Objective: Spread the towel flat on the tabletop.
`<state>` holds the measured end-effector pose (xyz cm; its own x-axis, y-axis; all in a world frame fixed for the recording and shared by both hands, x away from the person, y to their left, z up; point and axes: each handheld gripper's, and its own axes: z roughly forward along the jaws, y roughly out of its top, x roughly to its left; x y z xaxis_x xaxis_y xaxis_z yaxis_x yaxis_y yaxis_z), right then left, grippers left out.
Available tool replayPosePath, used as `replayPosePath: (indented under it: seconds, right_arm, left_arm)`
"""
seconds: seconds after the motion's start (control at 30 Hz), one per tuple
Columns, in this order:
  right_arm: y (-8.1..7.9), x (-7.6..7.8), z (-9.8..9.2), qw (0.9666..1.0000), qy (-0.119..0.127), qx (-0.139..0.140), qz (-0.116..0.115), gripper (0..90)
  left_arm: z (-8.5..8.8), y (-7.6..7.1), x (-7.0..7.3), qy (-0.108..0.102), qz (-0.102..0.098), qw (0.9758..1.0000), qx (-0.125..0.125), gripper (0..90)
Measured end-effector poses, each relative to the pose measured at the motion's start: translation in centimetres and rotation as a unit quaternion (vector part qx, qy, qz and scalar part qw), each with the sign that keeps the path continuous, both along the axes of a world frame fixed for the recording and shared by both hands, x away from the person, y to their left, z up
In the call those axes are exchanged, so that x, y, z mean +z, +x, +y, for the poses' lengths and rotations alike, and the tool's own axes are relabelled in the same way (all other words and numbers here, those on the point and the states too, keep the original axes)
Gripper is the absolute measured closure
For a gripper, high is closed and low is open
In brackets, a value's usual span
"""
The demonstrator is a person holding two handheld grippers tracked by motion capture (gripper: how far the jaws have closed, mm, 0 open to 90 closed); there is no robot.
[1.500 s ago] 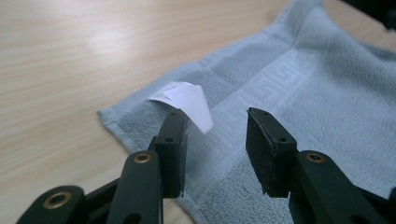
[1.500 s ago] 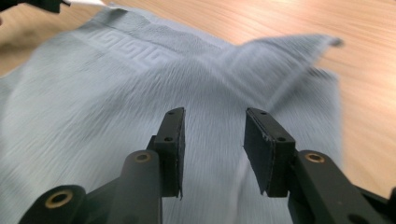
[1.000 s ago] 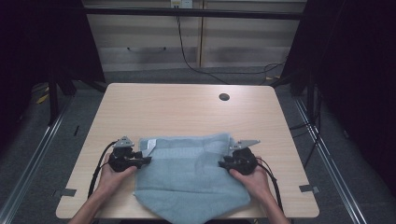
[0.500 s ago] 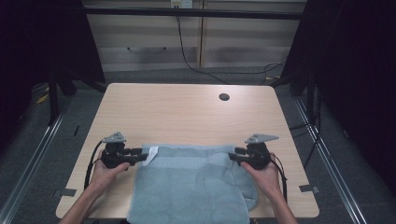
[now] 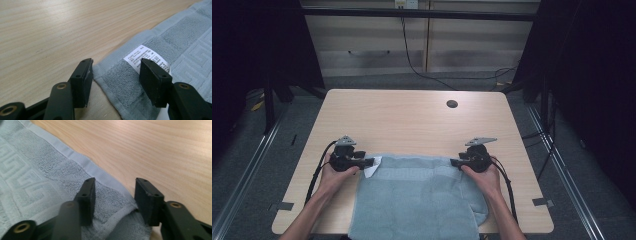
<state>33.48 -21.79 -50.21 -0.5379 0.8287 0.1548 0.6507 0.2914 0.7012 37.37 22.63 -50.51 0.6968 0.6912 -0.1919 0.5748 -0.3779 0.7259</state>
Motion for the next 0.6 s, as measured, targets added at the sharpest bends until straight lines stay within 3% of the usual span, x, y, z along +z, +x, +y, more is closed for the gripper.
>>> replayPosePath:
  seconds: [0.1, 0.2, 0.3, 0.53, 0.6]
  right_arm:
    - [-0.1, -0.1, -0.1, 1.0000, -0.002, -0.003, 0.001, 64.7]
    - [-0.1, -0.2, -0.1, 1.0000, 0.002, 0.001, -0.002, 75.0]
    - [-0.1, -0.1, 0.0, 1.0000, -0.002, -0.006, -0.006, 81.8]
    - [0.7, -0.1, -0.2, 0.9997, -0.001, -0.019, -0.013, 84.5]
    - [1.1, 0.1, -0.1, 0.9996, 0.000, -0.023, -0.017, 84.6]
  left_arm:
    - [-0.2, -0.1, -0.1, 0.014, -0.018, 0.9997, 0.007, 48.8]
    - [-0.6, -0.4, 0.0, 0.035, -0.034, 0.9988, -0.002, 69.2]
    - [-0.9, -0.3, -0.1, 0.026, -0.029, 0.9992, 0.000, 80.4]
    - [-0.6, 1.0, -0.1, -0.016, -0.018, 0.9991, 0.035, 85.6]
    - [-0.9, 1.3, 0.0, -0.018, -0.018, 0.9991, 0.035, 85.8]
